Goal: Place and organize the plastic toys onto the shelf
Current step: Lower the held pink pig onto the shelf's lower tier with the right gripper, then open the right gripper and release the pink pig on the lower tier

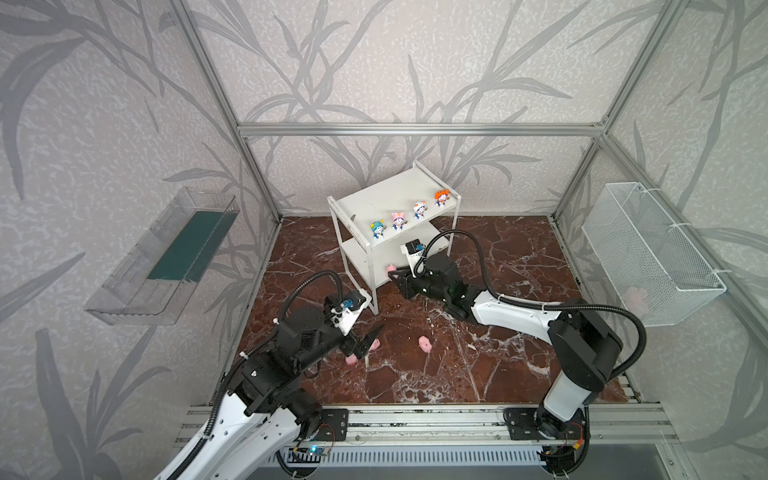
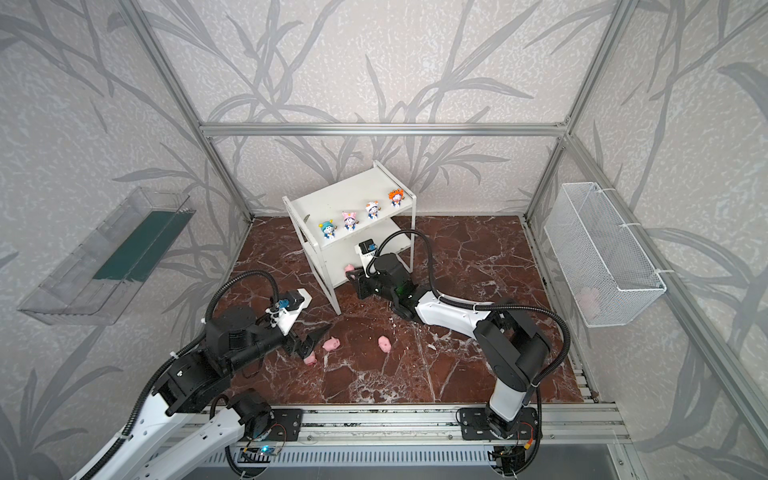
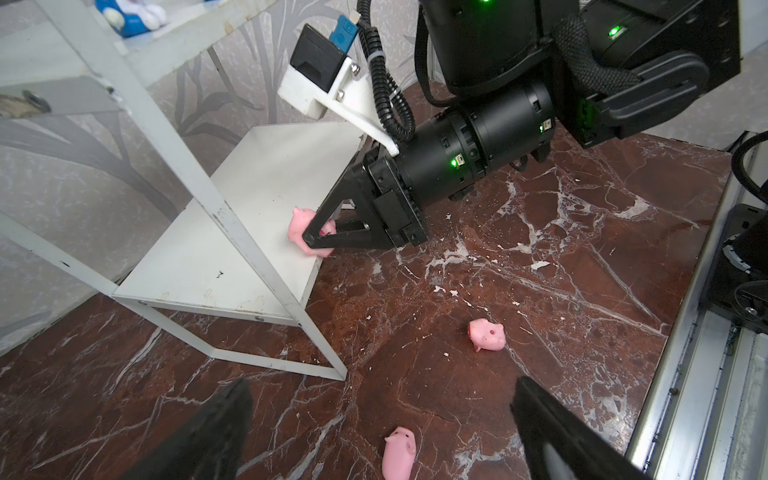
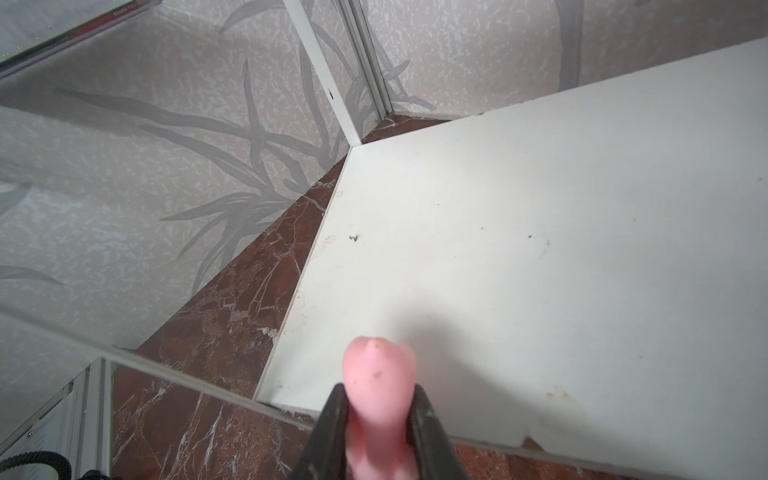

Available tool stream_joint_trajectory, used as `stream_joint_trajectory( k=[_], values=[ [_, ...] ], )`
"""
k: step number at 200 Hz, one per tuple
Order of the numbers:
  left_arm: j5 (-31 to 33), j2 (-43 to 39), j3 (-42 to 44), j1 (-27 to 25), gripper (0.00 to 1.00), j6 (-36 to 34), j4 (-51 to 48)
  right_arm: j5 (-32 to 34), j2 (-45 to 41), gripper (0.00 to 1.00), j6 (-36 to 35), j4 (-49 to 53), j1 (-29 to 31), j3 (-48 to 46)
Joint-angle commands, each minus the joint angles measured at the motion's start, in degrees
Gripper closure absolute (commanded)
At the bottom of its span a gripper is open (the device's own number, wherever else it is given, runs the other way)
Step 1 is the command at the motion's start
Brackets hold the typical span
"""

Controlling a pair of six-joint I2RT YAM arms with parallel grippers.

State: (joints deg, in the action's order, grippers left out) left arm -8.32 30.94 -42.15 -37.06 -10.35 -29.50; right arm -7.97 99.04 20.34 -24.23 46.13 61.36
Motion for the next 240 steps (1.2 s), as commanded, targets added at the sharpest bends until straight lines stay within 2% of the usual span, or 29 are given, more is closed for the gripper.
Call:
stream_joint_trajectory(
  k=[1,137,240],
  values=[
    [-0.6,-0.2,0.7,0.0,0.01,-0.4,1.3,0.5,0.2,0.75,0.3,-2.9,0.0,1.3],
    [-1.3,0.0,0.8,0.1,0.01,-0.4,1.8,0.5,0.9,0.74,0.6,-4.8,0.2,1.2],
    [-1.4,-0.1,0.9,0.3,0.01,-0.4,1.9,1.1,1.7,0.58,0.9,-5.0,0.2,1.3]
  ],
)
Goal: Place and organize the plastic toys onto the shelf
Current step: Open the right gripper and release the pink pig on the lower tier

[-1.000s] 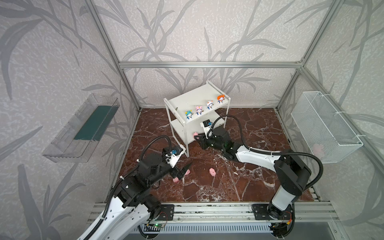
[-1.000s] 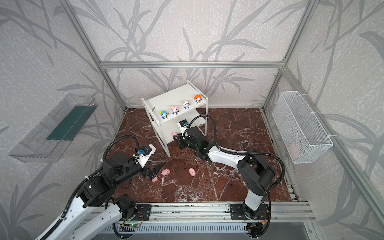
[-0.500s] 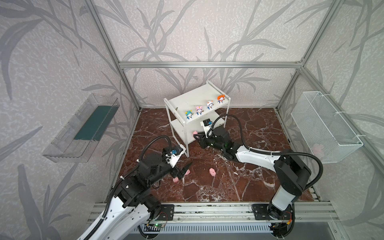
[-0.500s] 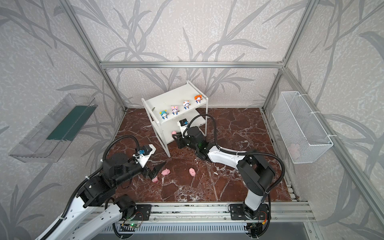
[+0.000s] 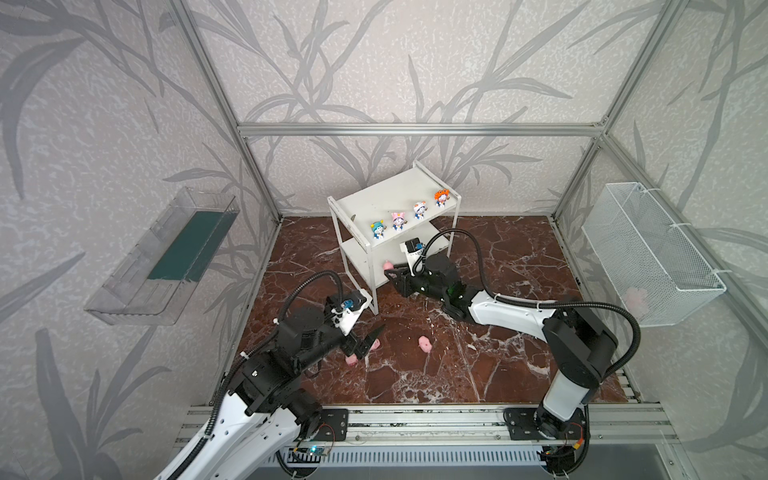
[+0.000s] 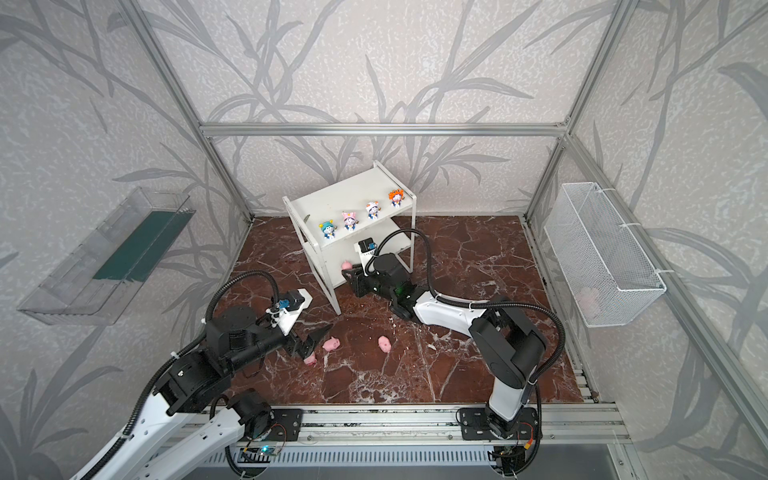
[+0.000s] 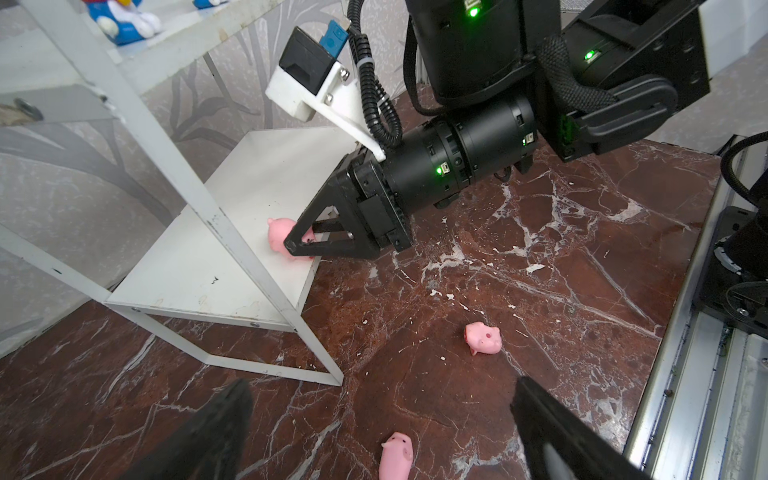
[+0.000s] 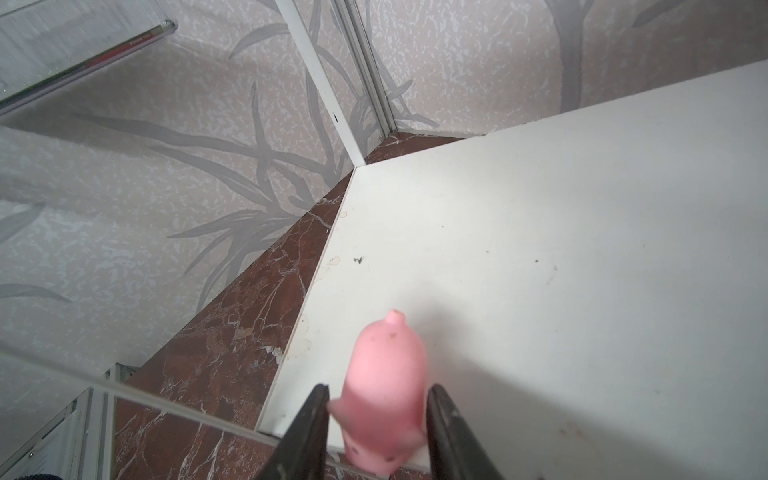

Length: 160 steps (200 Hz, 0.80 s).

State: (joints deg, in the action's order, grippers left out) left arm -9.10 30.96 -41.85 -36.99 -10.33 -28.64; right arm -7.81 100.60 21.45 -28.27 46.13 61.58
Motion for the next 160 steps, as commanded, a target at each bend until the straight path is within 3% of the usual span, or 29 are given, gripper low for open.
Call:
stream_joint_trajectory(
  k=[1,107,160],
  values=[
    [-0.7,-0.1,0.6,0.2,0.01,-0.4,1.0,1.0,0.1,0.58,-0.2,-1.0,0.2,1.1],
    [-0.9,0.2,0.6,0.3,0.01,-0.2,1.1,3.8,-7.3,0.53,-1.4,-0.2,-0.1,-3.3],
    [-1.1,0.3,0.5,0.3,0.01,-0.1,1.1,4.3,-6.1,0.71,-1.2,2.6,-1.3,-2.2]
  ],
)
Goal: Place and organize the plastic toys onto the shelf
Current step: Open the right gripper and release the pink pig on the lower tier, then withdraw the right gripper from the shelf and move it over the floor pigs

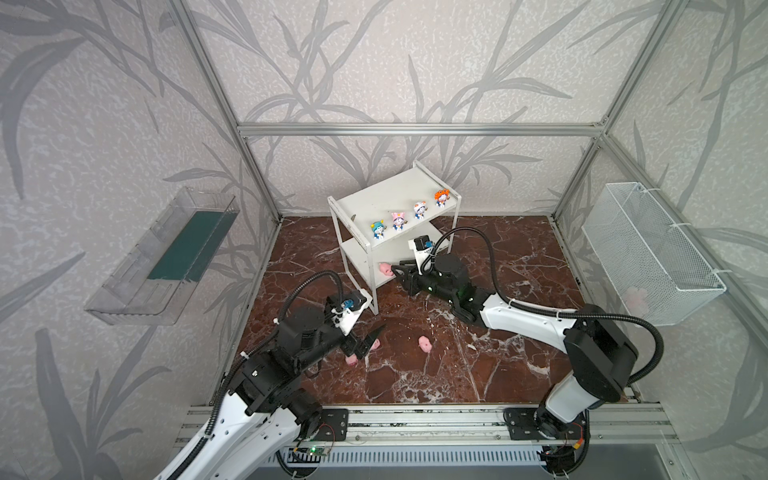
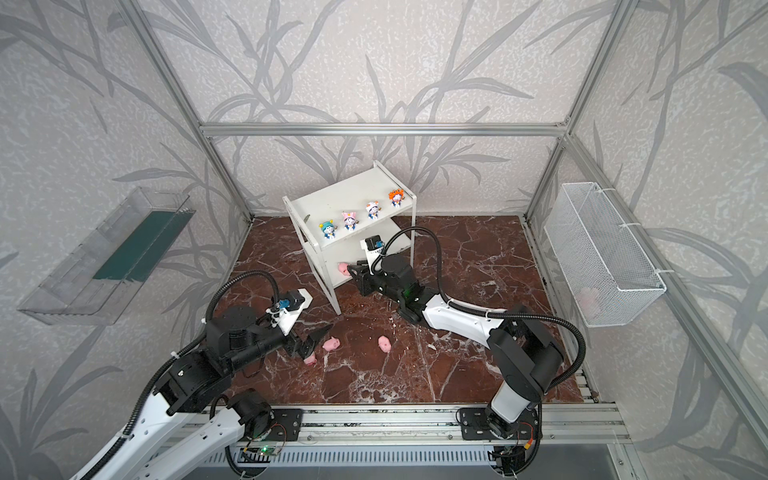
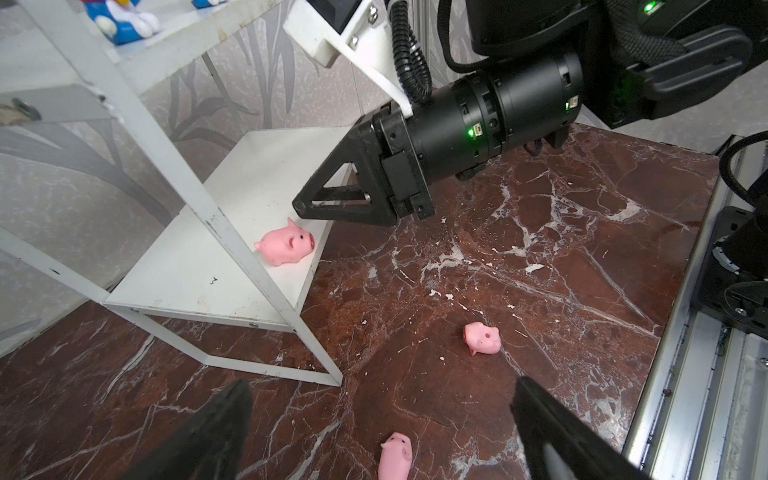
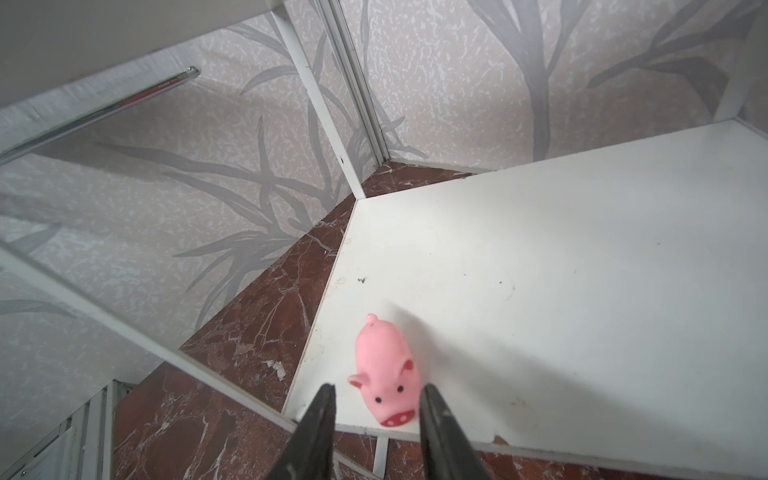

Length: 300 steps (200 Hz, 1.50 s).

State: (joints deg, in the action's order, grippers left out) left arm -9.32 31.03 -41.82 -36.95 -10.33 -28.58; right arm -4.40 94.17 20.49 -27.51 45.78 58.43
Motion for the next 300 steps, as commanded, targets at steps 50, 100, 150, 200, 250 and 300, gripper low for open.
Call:
stream_joint_trajectory(
  k=[50,100,150,200,250,300],
  values=[
    [-0.9,0.1,0.6,0.2,0.01,-0.1,1.1,0.2,3.3,0.76,-0.6,2.1,-2.3,2.7],
    [-0.8,-0.1,0.5,0.3,0.01,-0.1,1.0,-2.1,6.1,0.76,-0.8,2.8,-2.3,4.4],
    [-0.7,0.0,0.6,0.3,0.01,0.0,1.2,-4.0,7.3,0.76,-0.3,1.6,-1.9,4.8],
    [-0.8,-0.1,0.5,0.3,0.01,0.0,1.2,-4.0,7.2,0.76,-0.3,1.6,-1.6,4.8],
    [-0.9,0.1,0.5,0.4,0.01,0.0,1.3,-3.5,4.0,0.76,-0.6,1.5,-1.6,2.2],
    [-1.4,0.1,0.5,0.6,0.01,0.0,1.4,-1.6,-12.5,0.7,-2.2,9.3,-1.2,-9.3]
  ],
)
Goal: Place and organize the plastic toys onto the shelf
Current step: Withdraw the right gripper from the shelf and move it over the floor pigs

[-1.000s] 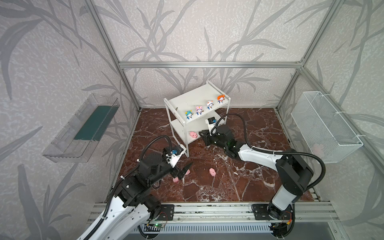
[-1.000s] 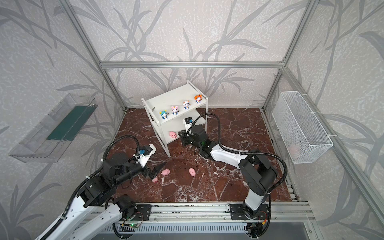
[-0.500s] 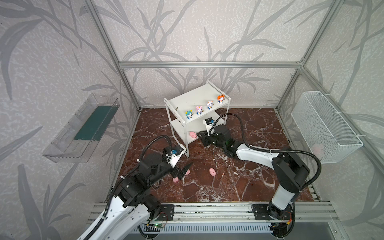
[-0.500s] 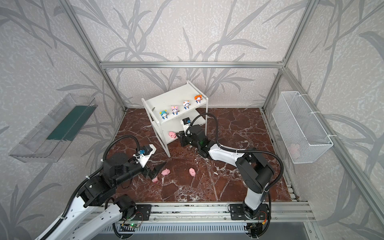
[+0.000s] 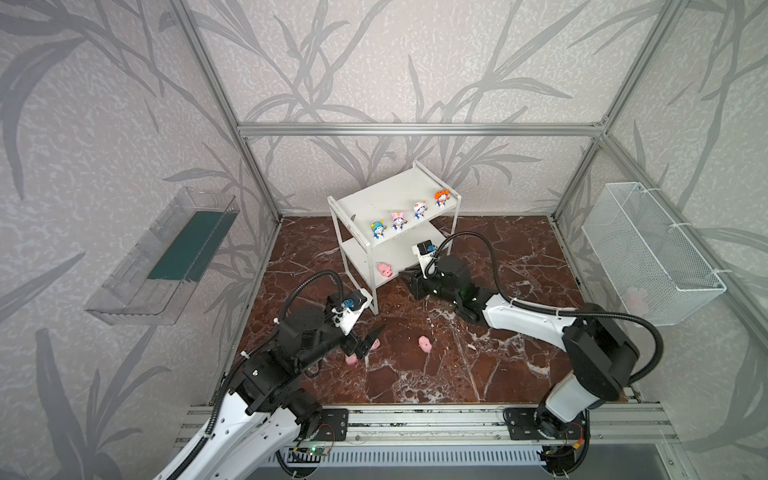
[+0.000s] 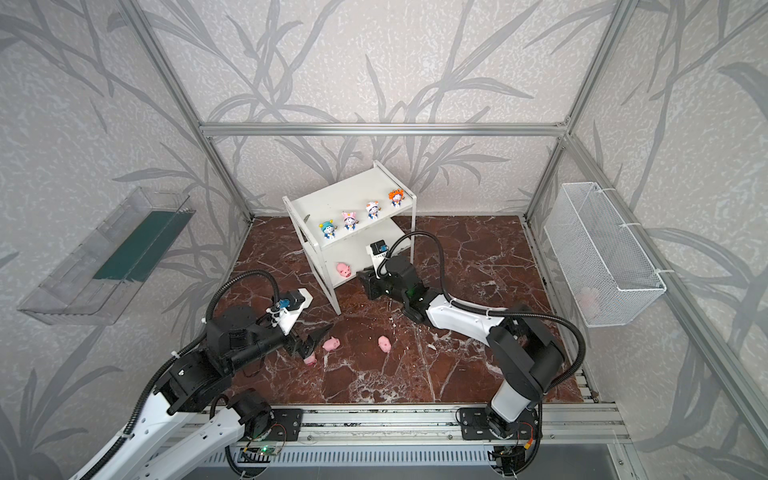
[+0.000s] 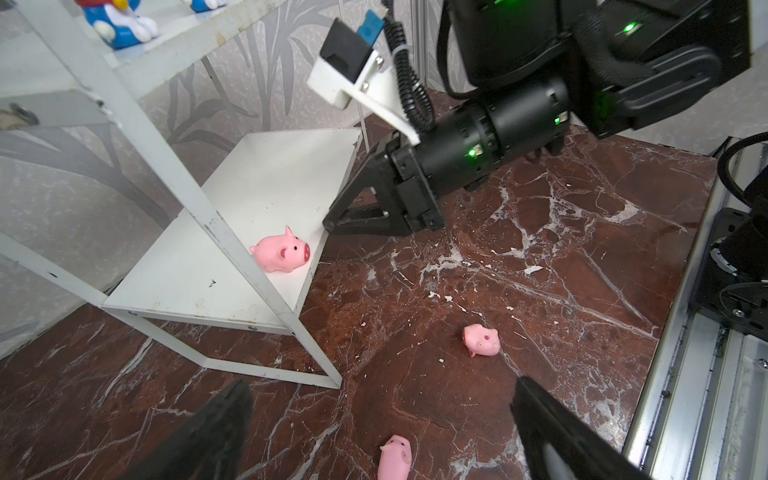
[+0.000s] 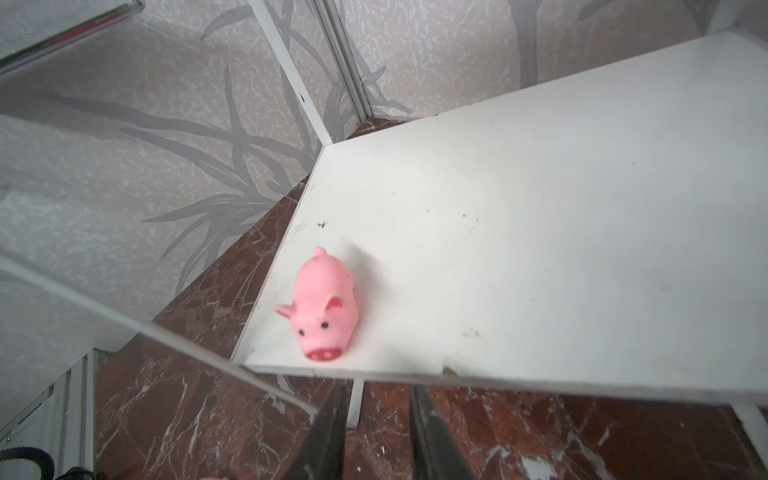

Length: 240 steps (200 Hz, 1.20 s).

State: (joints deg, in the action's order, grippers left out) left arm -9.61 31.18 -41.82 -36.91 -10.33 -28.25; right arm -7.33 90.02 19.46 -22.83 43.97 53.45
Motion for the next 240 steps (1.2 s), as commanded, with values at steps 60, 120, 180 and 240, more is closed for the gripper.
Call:
stream_joint_trajectory(
  k=[60,120,180,240],
  values=[
    [-1.8,0.0,0.3,0.8,0.01,0.2,1.3,1.8,-21.1,0.67,0.1,14.0,3.7,-20.5],
    [-1.9,0.3,0.3,1.1,0.01,0.5,1.2,0.9,-17.5,0.72,2.0,16.2,6.1,-25.0],
    [-1.9,0.0,0.3,1.3,0.01,0.5,1.2,2.3,-8.9,0.74,1.6,17.7,6.1,-22.4],
    [-2.0,-0.2,0.3,1.3,0.01,0.6,1.1,1.8,-2.9,0.75,-1.0,13.9,6.1,-20.8]
  ],
)
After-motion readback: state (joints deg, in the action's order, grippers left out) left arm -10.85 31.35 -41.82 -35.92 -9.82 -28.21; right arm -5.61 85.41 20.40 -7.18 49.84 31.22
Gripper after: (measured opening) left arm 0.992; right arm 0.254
